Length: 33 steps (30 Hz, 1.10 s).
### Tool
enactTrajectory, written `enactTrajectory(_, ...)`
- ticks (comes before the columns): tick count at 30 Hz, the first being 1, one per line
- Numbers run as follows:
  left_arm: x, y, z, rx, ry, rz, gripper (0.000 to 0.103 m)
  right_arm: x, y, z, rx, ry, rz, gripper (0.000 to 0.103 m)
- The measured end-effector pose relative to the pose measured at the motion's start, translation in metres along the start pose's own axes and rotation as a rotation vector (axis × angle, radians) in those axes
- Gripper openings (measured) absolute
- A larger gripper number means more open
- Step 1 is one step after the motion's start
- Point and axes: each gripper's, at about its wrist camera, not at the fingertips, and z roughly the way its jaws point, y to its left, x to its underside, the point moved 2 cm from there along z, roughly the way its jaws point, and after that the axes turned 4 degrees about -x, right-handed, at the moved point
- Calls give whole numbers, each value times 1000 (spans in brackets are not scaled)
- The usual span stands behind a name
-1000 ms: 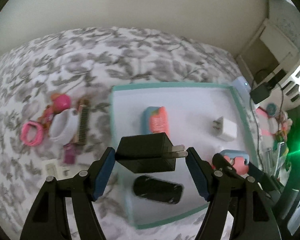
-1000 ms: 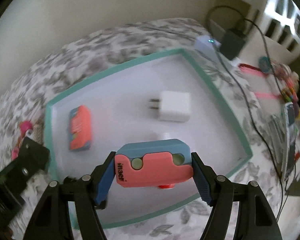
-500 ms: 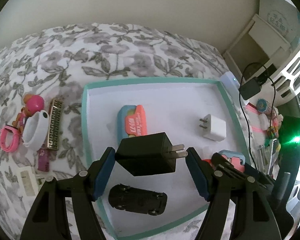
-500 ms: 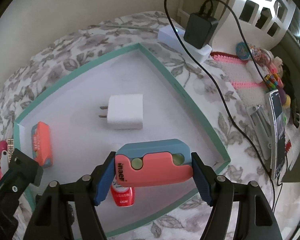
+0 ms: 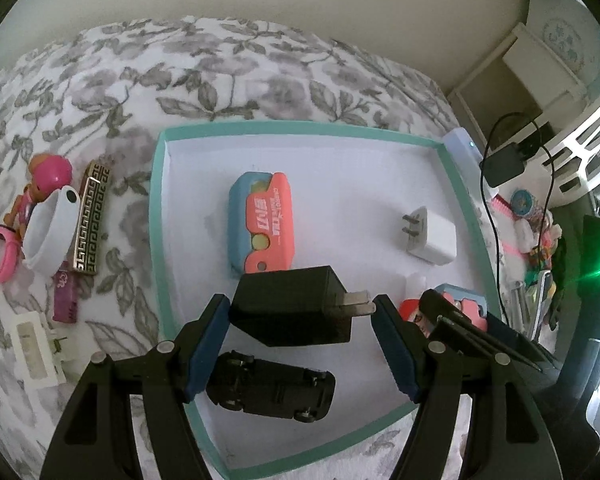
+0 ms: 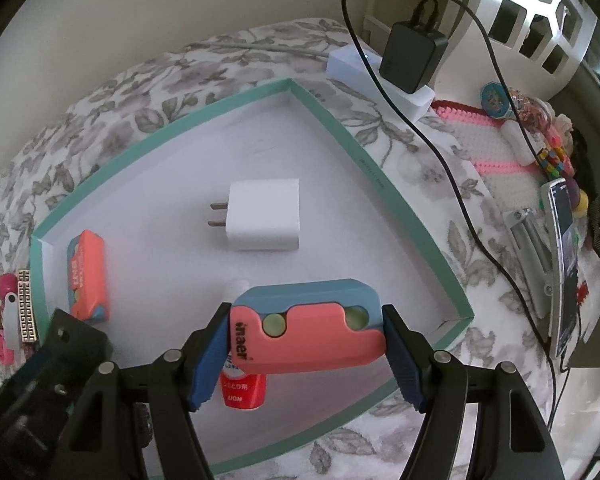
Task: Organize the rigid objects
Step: 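Carry the black adapter over the tray with the left gripper while the right carries the card case, then release the black adapter in the tray with the left gripper while the right releases the card case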
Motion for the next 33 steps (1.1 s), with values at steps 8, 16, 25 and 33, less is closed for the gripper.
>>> enactTrajectory(8, 2, 5, -1, -33, 13, -7, 75, 1, 4, 1, -9, 7, -32, 74)
enactTrajectory(16, 0, 5, -11, -23, -6, -9, 80, 1, 5, 0, -8, 19, -41, 77)
enactTrajectory(25, -4, 24, -27, -48, -44, -62, 80, 1, 9, -2, 3, -1, -65, 82)
enactTrajectory(33, -9, 54, -37, -124, -61, -157, 80, 0, 17, -9, -22, -34, -91, 83)
